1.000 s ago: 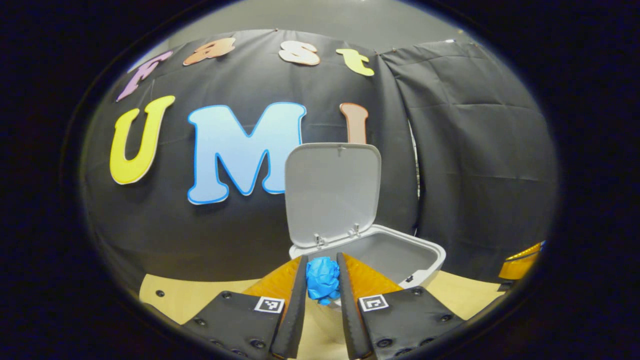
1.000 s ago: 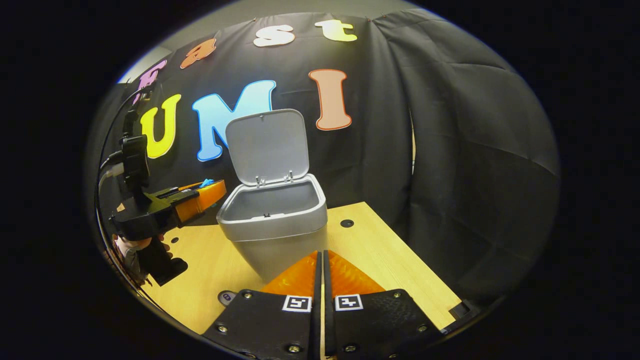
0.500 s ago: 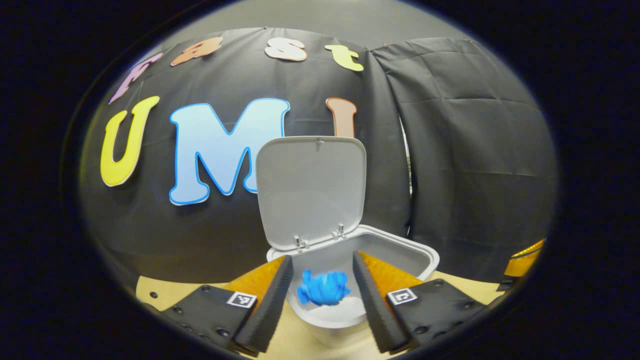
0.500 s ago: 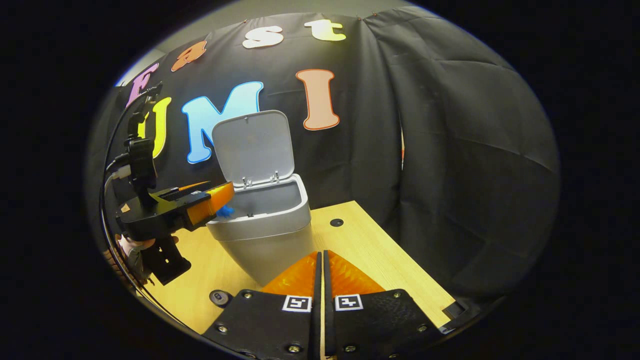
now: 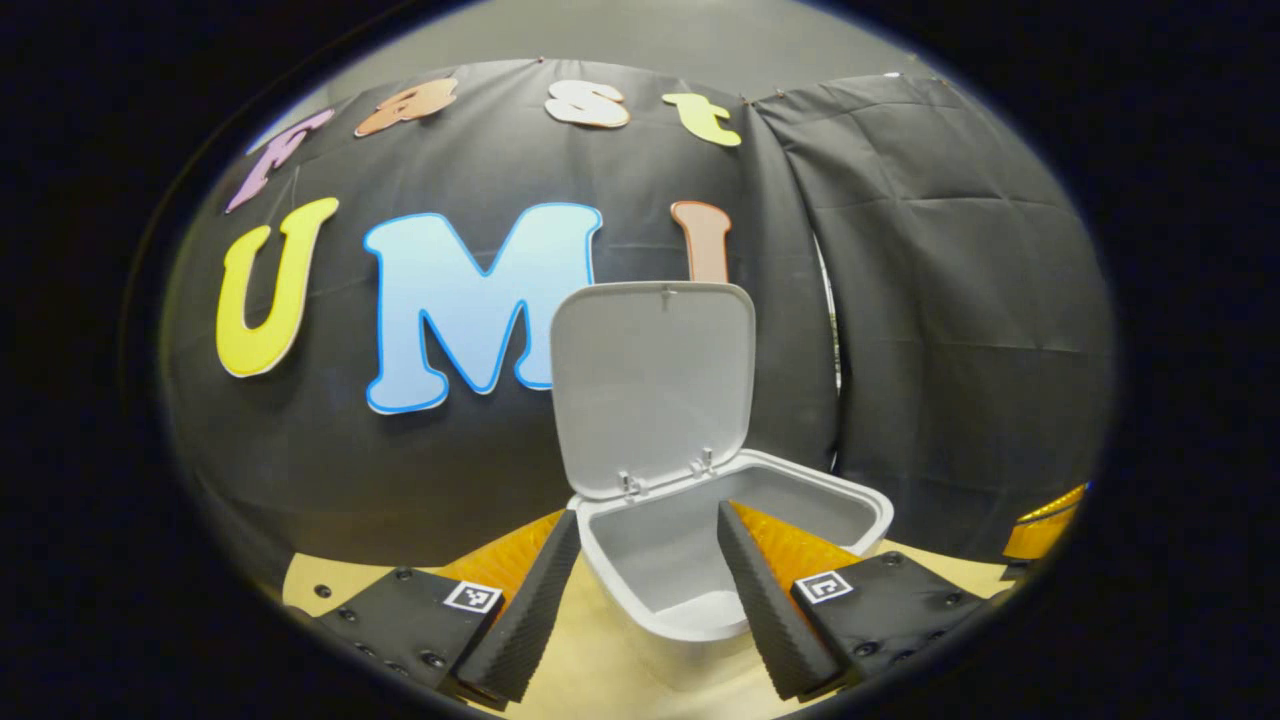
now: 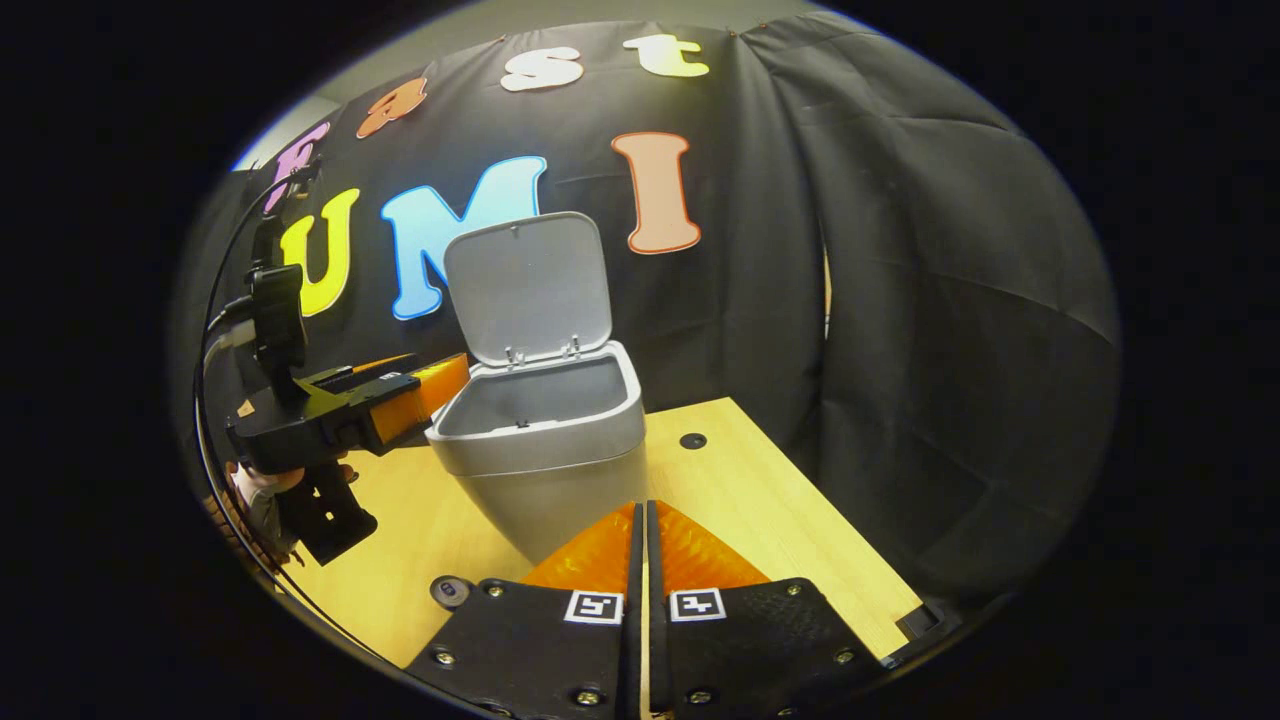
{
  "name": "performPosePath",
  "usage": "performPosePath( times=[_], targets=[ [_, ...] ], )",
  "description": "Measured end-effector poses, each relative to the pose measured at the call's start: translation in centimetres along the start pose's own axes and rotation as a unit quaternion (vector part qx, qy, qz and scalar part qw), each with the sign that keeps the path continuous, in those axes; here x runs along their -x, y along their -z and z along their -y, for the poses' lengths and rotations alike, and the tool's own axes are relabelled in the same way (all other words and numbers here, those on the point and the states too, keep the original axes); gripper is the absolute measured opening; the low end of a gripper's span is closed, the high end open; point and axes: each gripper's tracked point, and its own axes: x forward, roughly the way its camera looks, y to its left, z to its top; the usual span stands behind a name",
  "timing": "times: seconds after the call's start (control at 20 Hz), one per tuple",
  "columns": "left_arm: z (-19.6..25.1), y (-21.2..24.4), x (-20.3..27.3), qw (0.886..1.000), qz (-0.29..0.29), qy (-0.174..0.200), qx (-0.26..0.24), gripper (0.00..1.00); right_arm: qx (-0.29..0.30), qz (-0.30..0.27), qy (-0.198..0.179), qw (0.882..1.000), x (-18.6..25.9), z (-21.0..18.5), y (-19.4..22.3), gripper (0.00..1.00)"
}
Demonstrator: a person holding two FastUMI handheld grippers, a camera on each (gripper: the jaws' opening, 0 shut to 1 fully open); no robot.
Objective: Press the lid of the desktop garbage bin to open it, pick up the crumpled paper on the desktop and throw it into the bin, then pick up the pop can on the desktop and drop it into the bin, and finally close the garbage bin lid.
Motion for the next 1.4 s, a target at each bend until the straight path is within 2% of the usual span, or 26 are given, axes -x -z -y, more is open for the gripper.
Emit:
performPosePath(
  times=[0.3, 0.65, 0.85, 0.9, 1.15, 1.25, 1.3, 1.35, 1.4],
  targets=[
    [-6.4, 0.2, 4.2, 0.997, -0.002, -0.073, 0.014, 0.96, 0.023, -0.015, -0.061, 0.998, -1.5, -4.3, 0.7, 0.03],
    [-13.9, 0.9, 10.4, 0.985, -0.006, -0.169, 0.018, 0.96, 0.055, -0.041, -0.134, 0.989, -3.3, -9.8, 2.0, 0.03],
    [-16.8, 1.7, 14.1, 0.976, -0.012, -0.215, 0.030, 0.96, 0.073, -0.062, -0.172, 0.980, -3.8, -12.7, 3.3, 0.03],
    [-15.1, 3.3, 15.1, 0.973, -0.014, -0.227, 0.035, 0.96, 0.078, -0.067, -0.180, 0.978, -4.0, -13.4, 3.7, 0.03],
    [-17.1, 4.7, 19.2, 0.962, -0.020, -0.268, 0.054, 0.96, 0.097, -0.096, -0.221, 0.966, -3.9, -16.2, 5.9, 0.03],
    [-17.9, 4.9, 20.5, 0.958, -0.022, -0.281, 0.059, 0.96, 0.104, -0.106, -0.235, 0.961, -3.8, -17.2, 6.5, 0.22],
    [-18.2, 5.1, 21.0, 0.956, -0.023, -0.286, 0.061, 0.96, 0.107, -0.110, -0.240, 0.958, -3.8, -17.6, 6.9, 0.40],
    [-18.5, 5.3, 21.5, 0.955, -0.024, -0.290, 0.064, 0.96, 0.110, -0.113, -0.245, 0.957, -3.8, -17.9, 7.3, 0.48],
    [-18.7, 5.4, 21.9, 0.953, -0.025, -0.294, 0.065, 0.96, 0.112, -0.118, -0.249, 0.955, -3.9, -18.3, 7.6, 0.60]
  ],
)
